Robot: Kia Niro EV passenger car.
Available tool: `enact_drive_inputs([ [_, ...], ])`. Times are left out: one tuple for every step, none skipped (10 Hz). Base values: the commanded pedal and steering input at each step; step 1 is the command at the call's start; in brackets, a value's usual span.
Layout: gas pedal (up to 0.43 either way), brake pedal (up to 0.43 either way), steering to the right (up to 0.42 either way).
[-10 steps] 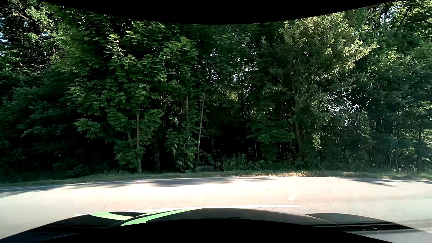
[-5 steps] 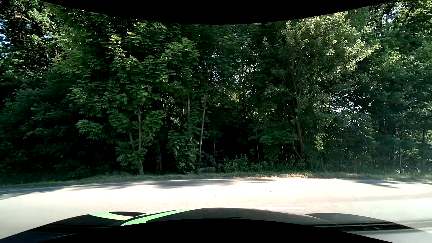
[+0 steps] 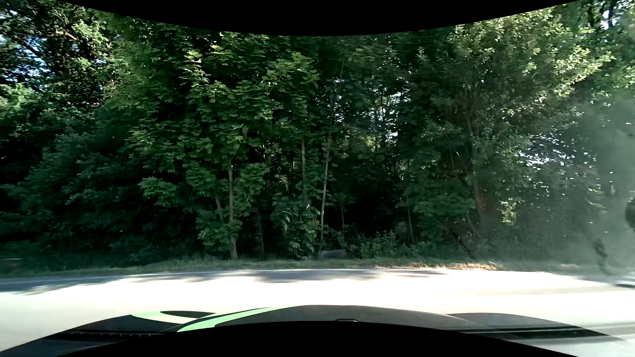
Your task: Follow the waypoints while adhering to traffic rules and regulations
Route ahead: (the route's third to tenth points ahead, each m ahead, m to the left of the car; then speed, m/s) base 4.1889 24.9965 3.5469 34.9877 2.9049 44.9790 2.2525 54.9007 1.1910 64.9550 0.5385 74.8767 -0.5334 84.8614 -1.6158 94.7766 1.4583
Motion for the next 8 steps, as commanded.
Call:
enact_drive_inputs([
  [0.488, 0.000, -0.867],
  [0.488, 0.000, -0.867],
  [0.488, 0.000, -0.867],
  [0.488, 0.000, -0.867],
  [0.488, 0.000, -0.867],
  [0.488, 0.000, -0.865],
  [0.488, 0.000, -0.856],
  [0.488, 0.000, -0.848],
])
